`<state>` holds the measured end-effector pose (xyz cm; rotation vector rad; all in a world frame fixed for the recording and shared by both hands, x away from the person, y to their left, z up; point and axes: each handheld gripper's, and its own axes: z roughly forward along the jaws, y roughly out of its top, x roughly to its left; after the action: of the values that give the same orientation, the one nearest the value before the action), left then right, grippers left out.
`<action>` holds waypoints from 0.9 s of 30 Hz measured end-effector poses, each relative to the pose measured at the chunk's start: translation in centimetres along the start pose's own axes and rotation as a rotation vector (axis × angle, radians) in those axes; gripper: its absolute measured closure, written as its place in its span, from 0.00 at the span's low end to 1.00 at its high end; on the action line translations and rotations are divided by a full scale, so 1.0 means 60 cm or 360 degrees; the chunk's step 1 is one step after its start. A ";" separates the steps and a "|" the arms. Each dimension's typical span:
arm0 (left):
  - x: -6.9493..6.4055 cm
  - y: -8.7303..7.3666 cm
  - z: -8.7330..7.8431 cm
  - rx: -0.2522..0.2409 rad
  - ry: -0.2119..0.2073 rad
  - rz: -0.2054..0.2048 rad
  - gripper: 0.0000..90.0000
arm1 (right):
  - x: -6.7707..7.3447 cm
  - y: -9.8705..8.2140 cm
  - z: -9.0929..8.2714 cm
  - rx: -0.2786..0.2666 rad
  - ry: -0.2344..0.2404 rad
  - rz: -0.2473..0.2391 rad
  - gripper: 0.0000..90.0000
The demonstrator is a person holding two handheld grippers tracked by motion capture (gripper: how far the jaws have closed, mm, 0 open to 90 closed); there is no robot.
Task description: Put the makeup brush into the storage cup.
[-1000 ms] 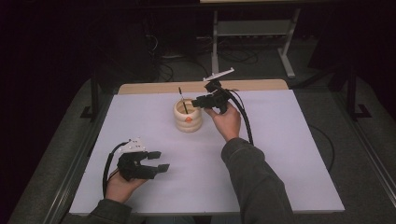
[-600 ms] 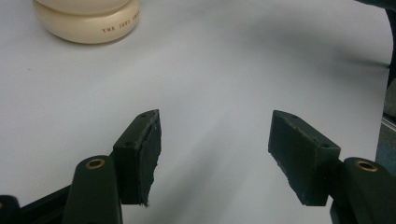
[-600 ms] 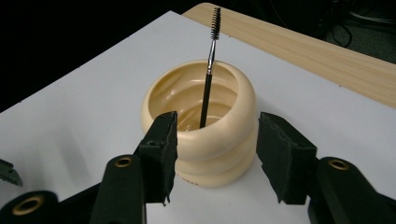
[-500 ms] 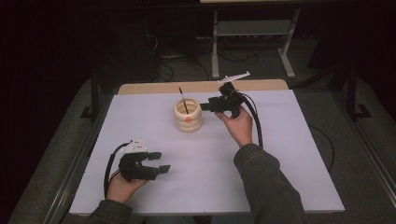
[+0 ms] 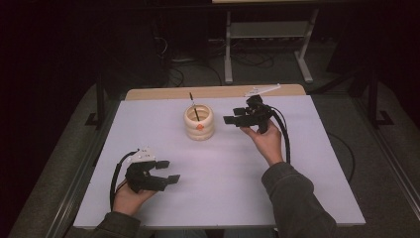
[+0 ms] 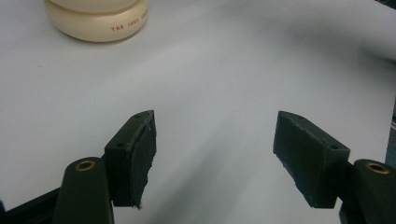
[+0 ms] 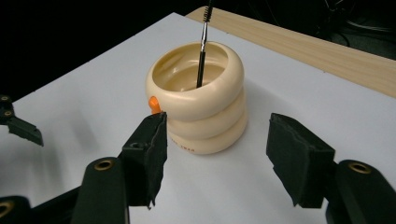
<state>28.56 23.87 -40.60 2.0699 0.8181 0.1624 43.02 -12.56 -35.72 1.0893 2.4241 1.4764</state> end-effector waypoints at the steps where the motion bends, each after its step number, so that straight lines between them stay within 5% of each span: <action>1: 0.000 0.000 0.001 0.0004 -0.0004 0.0014 0.33 | -0.002 -0.004 -0.002 -0.0005 0.0000 0.0004 0.40; 27: 0.001 0.001 0.011 0.0000 0.0025 -0.0010 0.26 | -0.013 -0.085 -0.050 -0.0032 0.0030 0.0022 0.31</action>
<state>28.90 23.40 -40.96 2.0681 0.8343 0.1751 39.67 -16.65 -38.48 1.0949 2.4138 1.5188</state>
